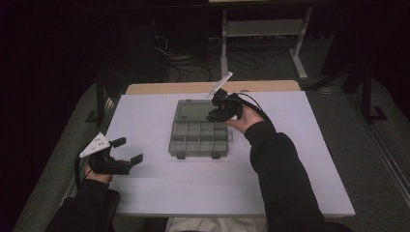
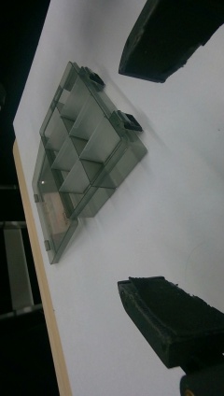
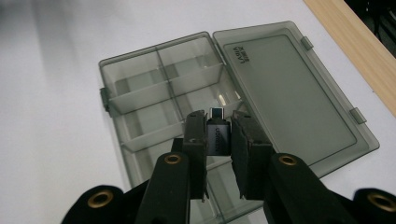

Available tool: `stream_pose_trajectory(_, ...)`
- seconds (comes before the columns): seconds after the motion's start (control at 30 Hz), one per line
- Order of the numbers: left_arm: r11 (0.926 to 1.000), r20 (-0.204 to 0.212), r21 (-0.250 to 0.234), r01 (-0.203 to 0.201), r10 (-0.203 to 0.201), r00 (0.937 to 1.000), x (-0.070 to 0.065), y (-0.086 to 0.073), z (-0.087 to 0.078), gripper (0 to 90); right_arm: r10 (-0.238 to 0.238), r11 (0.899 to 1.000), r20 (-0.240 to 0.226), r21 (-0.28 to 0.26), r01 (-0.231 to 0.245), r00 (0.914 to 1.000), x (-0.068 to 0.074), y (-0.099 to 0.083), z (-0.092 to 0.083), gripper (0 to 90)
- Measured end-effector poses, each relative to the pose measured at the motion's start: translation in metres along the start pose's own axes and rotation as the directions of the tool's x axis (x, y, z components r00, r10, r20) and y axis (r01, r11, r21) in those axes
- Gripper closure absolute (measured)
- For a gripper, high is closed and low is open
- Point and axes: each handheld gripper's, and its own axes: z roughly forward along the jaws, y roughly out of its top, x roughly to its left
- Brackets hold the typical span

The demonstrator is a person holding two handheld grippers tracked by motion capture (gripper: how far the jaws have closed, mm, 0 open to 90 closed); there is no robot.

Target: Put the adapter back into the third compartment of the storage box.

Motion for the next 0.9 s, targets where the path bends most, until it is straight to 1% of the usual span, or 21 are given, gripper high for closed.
stream_pose_trajectory(0.1, 1.0, 0.001, 0.0, -0.001, 0.001, 1.0, 0.0, 0.0, 0.0, 0.0, 0.01, 1.0, 0.003, -0.001, -0.01, 0.9999, -0.004, -0.001, 0.003, 75.0)
stream_pose_trajectory(0.2, 1.0, 0.001, 0.0, 0.001, -0.001, 1.0, 0.0, 0.0, 0.0, 0.0, 0.034, 0.999, 0.006, -0.005, -0.034, 0.9994, -0.011, -0.003, 0.007, 75.0)
stream_pose_trajectory(0.3, 1.0, 0.001, -0.001, 0.0, 0.0, 1.0, 0.0, 0.0, 0.0, 0.0, 0.045, 0.999, 0.007, -0.005, -0.045, 0.999, -0.016, -0.004, 0.011, 75.1)
stream_pose_trajectory(0.47, 1.0, 0.001, -0.002, 0.002, -0.002, 1.0, 0.0, 0.0, 0.0, 0.0, 0.065, 0.998, 0.002, 0.009, -0.065, 0.9979, -0.021, -0.006, 0.021, 75.0)
stream_pose_trajectory(0.73, 1.0, 0.002, -0.001, 0.001, -0.001, 1.0, 0.0, 0.0, 0.0, 0.0, 0.07, 0.997, -0.007, 0.017, -0.07, 0.9975, -0.024, -0.007, 0.033, 75.0)
stream_pose_trajectory(0.9, 1.0, 0.001, -0.001, 0.0, 0.0, 1.0, 0.0, 0.0, 0.0, 0.0, 0.068, 0.997, -0.015, 0.033, -0.068, 0.9976, -0.025, -0.007, 0.041, 75.1)
